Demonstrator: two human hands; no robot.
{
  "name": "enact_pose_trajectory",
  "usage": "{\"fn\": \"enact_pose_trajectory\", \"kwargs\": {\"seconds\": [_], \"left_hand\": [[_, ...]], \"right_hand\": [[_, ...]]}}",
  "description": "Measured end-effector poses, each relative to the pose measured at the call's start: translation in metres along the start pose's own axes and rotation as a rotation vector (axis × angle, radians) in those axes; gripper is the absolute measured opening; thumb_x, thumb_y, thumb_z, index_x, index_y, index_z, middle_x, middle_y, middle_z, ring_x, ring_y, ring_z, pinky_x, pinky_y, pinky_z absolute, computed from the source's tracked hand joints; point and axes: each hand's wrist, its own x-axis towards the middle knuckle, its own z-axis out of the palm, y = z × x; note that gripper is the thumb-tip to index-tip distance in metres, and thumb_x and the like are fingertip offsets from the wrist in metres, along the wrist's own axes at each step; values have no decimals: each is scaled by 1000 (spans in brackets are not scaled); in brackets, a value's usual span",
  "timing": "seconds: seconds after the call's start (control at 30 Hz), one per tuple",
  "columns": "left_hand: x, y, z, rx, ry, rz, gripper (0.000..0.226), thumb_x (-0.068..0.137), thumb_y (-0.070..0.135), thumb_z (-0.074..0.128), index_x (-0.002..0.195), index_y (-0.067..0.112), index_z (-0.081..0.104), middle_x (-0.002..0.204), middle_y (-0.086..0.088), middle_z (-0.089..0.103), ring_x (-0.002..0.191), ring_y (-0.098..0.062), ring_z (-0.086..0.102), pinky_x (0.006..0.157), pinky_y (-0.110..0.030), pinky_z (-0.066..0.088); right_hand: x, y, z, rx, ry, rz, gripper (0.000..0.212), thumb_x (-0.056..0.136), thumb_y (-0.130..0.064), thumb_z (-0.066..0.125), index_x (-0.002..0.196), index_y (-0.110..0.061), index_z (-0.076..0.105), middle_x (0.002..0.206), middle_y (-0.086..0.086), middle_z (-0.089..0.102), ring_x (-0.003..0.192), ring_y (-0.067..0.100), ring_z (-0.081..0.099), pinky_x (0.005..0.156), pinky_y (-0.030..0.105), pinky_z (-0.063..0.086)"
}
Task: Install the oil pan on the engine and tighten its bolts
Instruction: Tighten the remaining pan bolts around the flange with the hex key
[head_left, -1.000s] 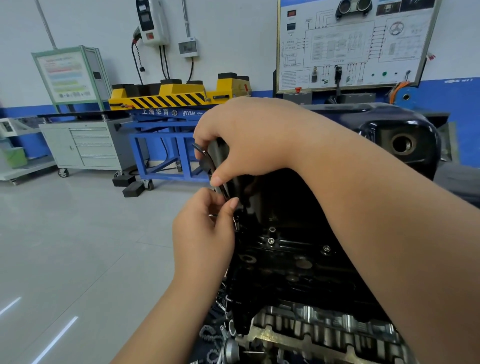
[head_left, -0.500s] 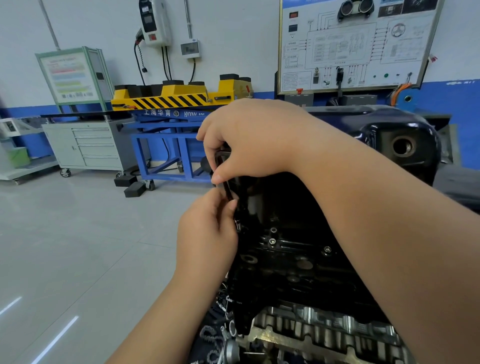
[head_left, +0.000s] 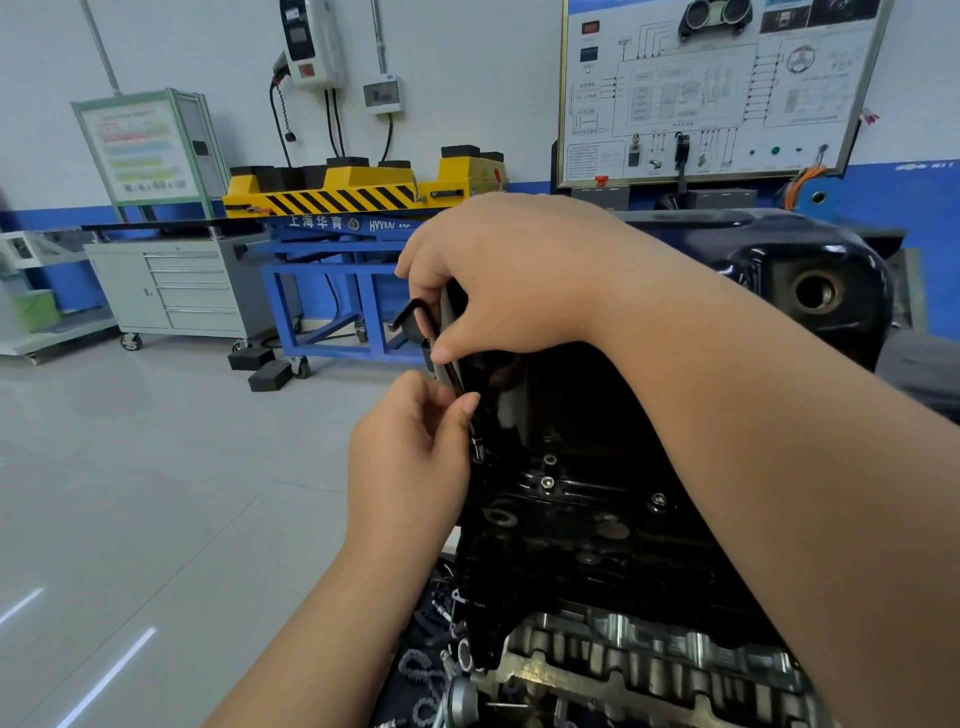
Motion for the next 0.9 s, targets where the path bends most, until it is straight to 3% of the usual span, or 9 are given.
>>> {"fn": "enact_pose_trajectory", "kwargs": {"seconds": [0.2, 0.27, 0.43, 0.53, 0.63, 0.7, 0.77, 0.83, 0.9], "left_hand": [[-1, 0, -1, 81, -47, 73, 21, 88, 17, 59, 70, 24, 50, 61, 3, 61, 63, -7, 54, 58, -14, 39], [0, 1, -1, 101, -58, 84, 20, 88, 17, 59, 72, 24, 50, 63, 4, 60, 67, -6, 54, 58, -13, 39], [-3, 2, -2, 26, -43, 65, 19, 85, 26, 63, 69, 25, 53, 61, 5, 60, 61, -7, 56, 57, -19, 42], [-3, 3, -2, -1, -30, 37, 21, 82, 34, 66, 68, 24, 53, 60, 6, 59, 62, -5, 56, 56, -15, 42], [-2, 3, 0, 5, -15, 25, 24, 83, 29, 67, 65, 22, 52, 57, 4, 58, 61, -5, 54, 53, -9, 38], [-2, 3, 0, 14, -11, 28, 26, 84, 26, 66, 64, 22, 50, 56, 2, 59, 59, -7, 53, 53, -9, 38], [-1, 2, -1, 24, -18, 36, 26, 85, 24, 65, 65, 19, 49, 57, -1, 61, 60, -9, 54, 53, -11, 38], [-2, 2, -2, 33, -26, 45, 25, 86, 22, 64, 66, 18, 49, 58, -3, 62, 60, -10, 54, 55, -13, 38], [-2, 2, -2, 50, -38, 66, 26, 87, 20, 62, 65, 18, 48, 58, -4, 61, 61, -11, 53, 55, -14, 37]], "right_hand": [[-2, -2, -3, 59, -14, -3, 10, 83, -36, 64, 92, -33, 68, 116, -11, 63, 108, 15, 58, 85, 39, 52], [-2, -3, -3, 58, -24, 6, 5, 83, -35, 64, 85, -32, 68, 115, -10, 64, 108, 15, 59, 84, 39, 52], [-1, -3, -5, 23, -43, 19, 26, 84, -35, 65, 61, -28, 55, 115, -6, 66, 106, 16, 61, 85, 39, 52], [0, -3, -5, -21, -46, 23, 34, 84, -39, 65, 57, -23, 50, 116, 0, 66, 106, 20, 61, 85, 40, 52], [0, -3, -5, -6, -51, 30, 34, 83, -41, 65, 58, -22, 51, 117, 1, 66, 107, 21, 61, 85, 39, 52], [0, -3, -5, 2, -60, 40, 27, 81, -44, 66, 65, -24, 57, 117, -1, 65, 107, 20, 61, 85, 39, 52], [1, -2, -3, 14, -51, 42, 22, 79, -47, 67, 84, -26, 65, 119, -6, 63, 109, 18, 59, 87, 38, 51], [-1, -1, -4, 30, -31, 51, 40, 77, -48, 69, 113, -32, 60, 127, -12, 57, 116, 14, 54, 90, 33, 47], [-4, -2, -5, 60, -15, 48, 51, 77, -46, 70, 124, -39, 52, 132, -18, 52, 119, 10, 49, 87, 32, 45]]}}
